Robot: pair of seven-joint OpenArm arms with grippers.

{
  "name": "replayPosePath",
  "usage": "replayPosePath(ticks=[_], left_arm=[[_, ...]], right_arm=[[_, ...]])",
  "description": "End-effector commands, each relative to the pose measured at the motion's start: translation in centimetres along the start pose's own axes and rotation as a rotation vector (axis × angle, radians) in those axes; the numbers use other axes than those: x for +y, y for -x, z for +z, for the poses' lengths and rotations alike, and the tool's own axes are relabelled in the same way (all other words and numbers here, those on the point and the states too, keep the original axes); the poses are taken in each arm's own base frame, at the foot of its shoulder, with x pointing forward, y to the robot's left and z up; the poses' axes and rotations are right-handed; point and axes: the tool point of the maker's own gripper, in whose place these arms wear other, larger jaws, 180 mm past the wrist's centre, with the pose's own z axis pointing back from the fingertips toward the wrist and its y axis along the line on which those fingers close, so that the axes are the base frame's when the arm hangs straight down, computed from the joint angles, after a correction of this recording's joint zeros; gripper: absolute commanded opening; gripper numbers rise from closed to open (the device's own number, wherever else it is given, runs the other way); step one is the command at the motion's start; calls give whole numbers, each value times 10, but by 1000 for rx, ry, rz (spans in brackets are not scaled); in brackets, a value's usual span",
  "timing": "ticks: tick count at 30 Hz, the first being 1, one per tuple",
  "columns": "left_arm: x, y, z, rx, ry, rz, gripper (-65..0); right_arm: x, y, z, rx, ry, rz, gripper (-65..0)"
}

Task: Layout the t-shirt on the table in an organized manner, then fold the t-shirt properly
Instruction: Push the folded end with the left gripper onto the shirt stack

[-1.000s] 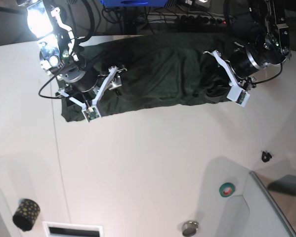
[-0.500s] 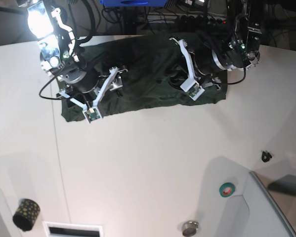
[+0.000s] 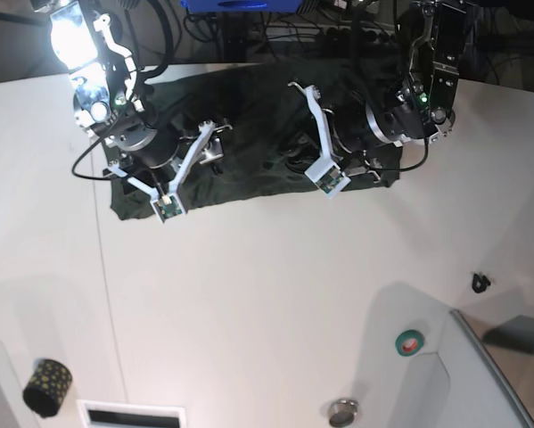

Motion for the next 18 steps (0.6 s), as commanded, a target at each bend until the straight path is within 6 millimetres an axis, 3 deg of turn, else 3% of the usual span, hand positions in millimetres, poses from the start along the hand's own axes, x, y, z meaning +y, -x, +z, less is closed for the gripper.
replayPosePath(ticks=[1, 8, 13, 18], left_arm=[[-5, -11, 1, -45, 18, 0, -650], [4, -11, -1, -40, -23, 39, -650], [6, -5, -3, -23, -20, 52, -650], [-12, -13, -14, -20, 39, 5, -650]], right_arm=[[-1, -15, 3, -48, -1, 3, -219], [-1, -15, 3, -49, -1, 3, -219], [2, -26, 9, -83, -4, 7, -219], [3, -36, 15, -111, -6, 12, -219]])
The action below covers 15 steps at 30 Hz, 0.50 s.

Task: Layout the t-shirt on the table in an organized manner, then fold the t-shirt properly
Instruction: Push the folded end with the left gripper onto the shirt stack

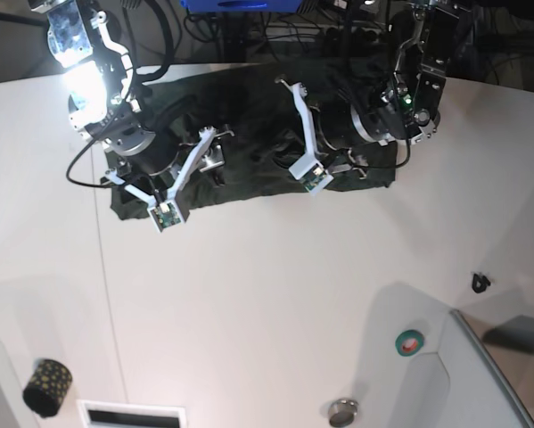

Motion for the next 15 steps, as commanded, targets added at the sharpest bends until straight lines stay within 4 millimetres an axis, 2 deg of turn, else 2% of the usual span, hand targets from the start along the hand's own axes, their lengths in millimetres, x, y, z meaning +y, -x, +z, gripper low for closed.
replayPosePath(ticks=[1, 3, 4, 11, 15], left_arm=[[-6, -14, -1, -48, 26, -13, -650], [-14, -18, -7, -45, 52, -33, -650], [-17, -20, -9, -46, 63, -45, -627], [-33, -29, -16, -47, 112, -96, -304], [-33, -24, -15, -35, 114, -103, -165]], right_arm=[[0, -15, 3, -48, -3, 2, -219], [0, -16, 4, -52, -3, 1, -219], [1, -15, 4, -50, -3, 0, -219], [0, -13, 4, -45, -2, 2, -219], [0, -13, 4, -45, -2, 2, -219]])
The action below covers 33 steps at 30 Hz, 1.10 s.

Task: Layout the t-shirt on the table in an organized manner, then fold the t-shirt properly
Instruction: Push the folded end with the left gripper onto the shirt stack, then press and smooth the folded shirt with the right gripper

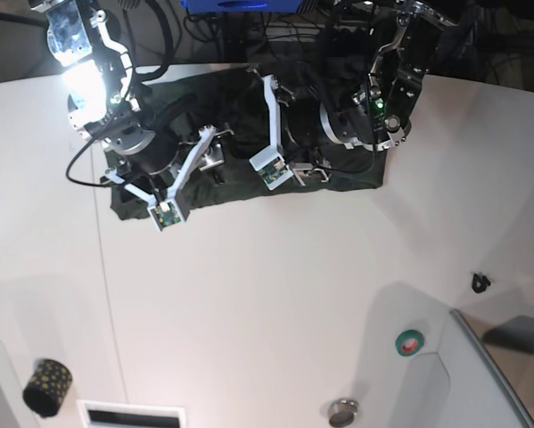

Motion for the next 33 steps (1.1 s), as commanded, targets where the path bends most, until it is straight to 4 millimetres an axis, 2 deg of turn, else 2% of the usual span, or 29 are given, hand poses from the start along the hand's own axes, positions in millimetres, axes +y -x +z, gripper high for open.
replayPosePath(ticks=[1, 4, 6, 7, 10, 11, 12, 15, 16, 18, 19, 21, 25, 29, 33], left_arm=[[-2, -13, 3, -46, 6, -14, -143], [0, -19, 8, -64, -7, -26, -132], [18, -14, 25, -56, -58, -37, -132], [28, -7, 34, -50, -93, -21, -132], [70, 27, 74, -14, -246, 68, -160], [85, 42, 90, 3, -305, 110, -206], [101, 56, 110, 13, -375, 150, -278], [135, 101, 168, 50, -563, 277, -587], [145, 118, 188, 62, -624, 325, -650], [157, 150, 225, 82, -732, 420, -650], [160, 164, 236, 92, -763, 459, -650], [161, 192, 254, 116, -808, 542, -650], [158, 243, 277, 139, -859, 698, -650], [152, 267, 289, 136, -861, 759, -650], [148, 280, 297, 142, -885, 804, -650]], right_arm=[[0, -14, 3, -48, -2, 0, -219], [0, -14, 3, -50, -2, 0, -219], [2, -15, 5, -53, -8, 7, -219], [4, -18, 6, -61, -11, 10, -219], [27, -22, 9, -74, -67, 61, -219], [34, -26, 12, -88, -88, 102, -219], [43, -31, 15, -103, -116, 149, -219], [78, -39, 19, -127, -211, 268, -219], [92, -39, 19, -130, -248, 302, -219], [113, -37, 16, -125, -299, 353, -219], [120, -37, 14, -123, -309, 360, -219], [130, -31, 5, -86, -308, 354, -219], [146, -5, -18, 17, -320, 358, -219], [144, 4, -34, 26, -308, 344, -219], [138, 9, -41, 46, -293, 348, -219]])
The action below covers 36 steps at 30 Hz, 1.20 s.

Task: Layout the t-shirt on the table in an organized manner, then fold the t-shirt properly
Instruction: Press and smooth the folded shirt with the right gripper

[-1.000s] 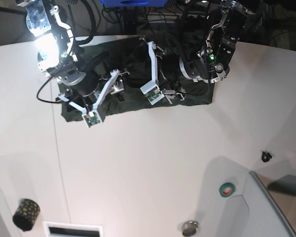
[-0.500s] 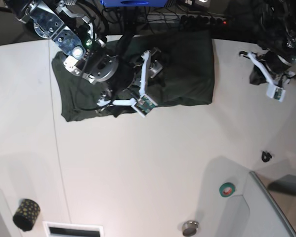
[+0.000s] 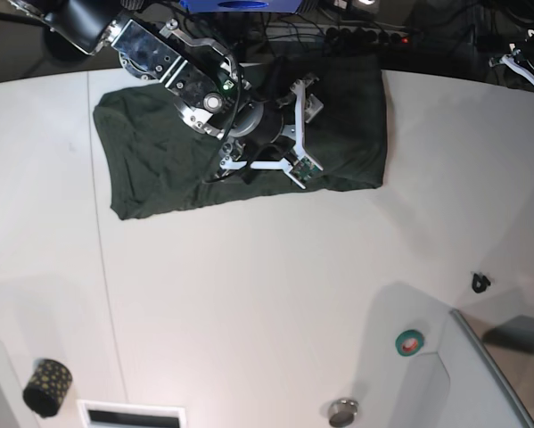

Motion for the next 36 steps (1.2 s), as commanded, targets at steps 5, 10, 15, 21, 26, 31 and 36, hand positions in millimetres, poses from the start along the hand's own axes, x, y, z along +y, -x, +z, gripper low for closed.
replayPosePath(ticks=[5, 10, 15, 21, 26, 31, 36], left_arm=[[8, -7, 6, -20, -15, -18, -650], [3, -5, 4, -21, -6, -9, -650], [2, -5, 3, -21, -4, -6, -650], [1, -5, 3, -22, -4, -5, -650], [1, -5, 3, -22, -4, -5, -650], [1, -5, 3, -22, -3, -4, -650], [1, -5, 3, -22, -3, -4, -650]], right_arm=[[-25, -21, 1, -57, 70, -48, -219], [-40, -18, -2, -44, 100, -63, -219], [-37, -15, -3, -36, 93, -62, -219], [-36, -11, -4, -29, 92, -68, -272], [-37, -2, -9, 3, 96, -73, -345], [-35, 3, -15, 24, 92, -81, -350], [-36, 3, -15, 22, 96, -84, -477]])
